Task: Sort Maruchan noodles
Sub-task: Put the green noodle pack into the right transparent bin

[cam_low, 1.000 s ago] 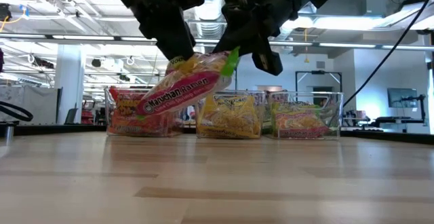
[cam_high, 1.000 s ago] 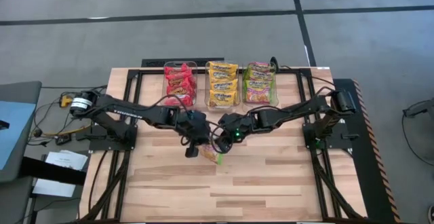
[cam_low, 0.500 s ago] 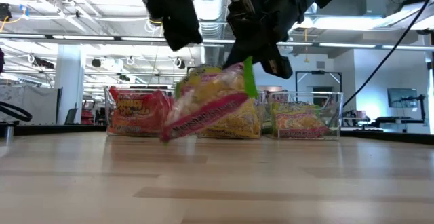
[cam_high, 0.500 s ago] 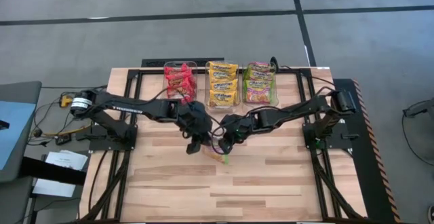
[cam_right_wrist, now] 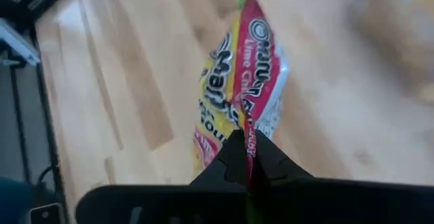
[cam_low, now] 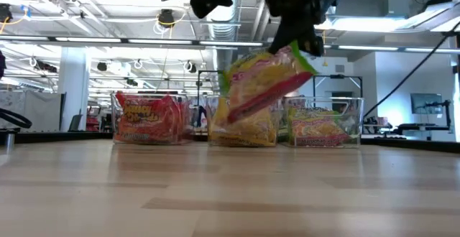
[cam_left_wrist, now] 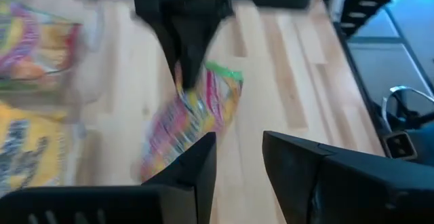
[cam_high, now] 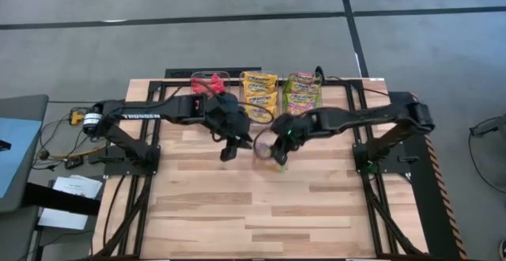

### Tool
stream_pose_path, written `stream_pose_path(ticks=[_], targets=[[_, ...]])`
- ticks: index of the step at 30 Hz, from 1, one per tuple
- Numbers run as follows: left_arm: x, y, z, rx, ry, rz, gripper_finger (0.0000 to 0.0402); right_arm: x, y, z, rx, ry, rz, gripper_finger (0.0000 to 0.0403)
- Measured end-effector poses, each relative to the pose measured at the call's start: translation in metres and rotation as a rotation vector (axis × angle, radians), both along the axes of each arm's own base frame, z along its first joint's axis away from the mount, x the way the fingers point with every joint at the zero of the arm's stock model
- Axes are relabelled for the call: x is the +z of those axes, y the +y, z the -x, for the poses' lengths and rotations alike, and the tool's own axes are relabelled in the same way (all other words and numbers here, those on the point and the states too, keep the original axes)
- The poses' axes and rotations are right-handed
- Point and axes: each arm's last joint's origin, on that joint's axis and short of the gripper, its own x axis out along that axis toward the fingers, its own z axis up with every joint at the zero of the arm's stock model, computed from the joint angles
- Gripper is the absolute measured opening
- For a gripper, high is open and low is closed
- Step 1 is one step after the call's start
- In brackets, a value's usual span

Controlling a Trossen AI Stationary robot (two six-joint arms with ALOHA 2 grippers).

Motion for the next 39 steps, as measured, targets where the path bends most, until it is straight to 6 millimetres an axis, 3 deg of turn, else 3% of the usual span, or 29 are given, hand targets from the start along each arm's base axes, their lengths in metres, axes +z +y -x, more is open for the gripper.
stream_pose_path(ticks=[9, 16, 25, 31, 39], targets=[[0.009, 0.033, 0.004, 0.126, -0.022, 0.008, 0.0106, 0.051, -0.047, 0.059, 0.0, -0.08, 0.2, 0.0007], [0.009, 0.049, 0.007, 0.191, -0.023, 0.025, 0.0106, 0.072, -0.076, 0.098, 0.016, -0.082, 0.395, 0.0008], [0.01, 0.063, 0.01, 0.237, -0.032, 0.028, 0.0106, 0.068, -0.112, 0.126, 0.152, 0.086, 0.63, 0.0009], [0.012, 0.071, 0.011, 0.277, -0.053, 0.029, 0.0106, 0.06, -0.129, 0.135, 0.225, 0.109, 0.596, 0.0009], [0.014, 0.08, 0.012, 0.334, -0.078, 0.004, 0.0106, 0.033, -0.151, 0.125, 0.275, 0.144, 0.523, 0.0009]])
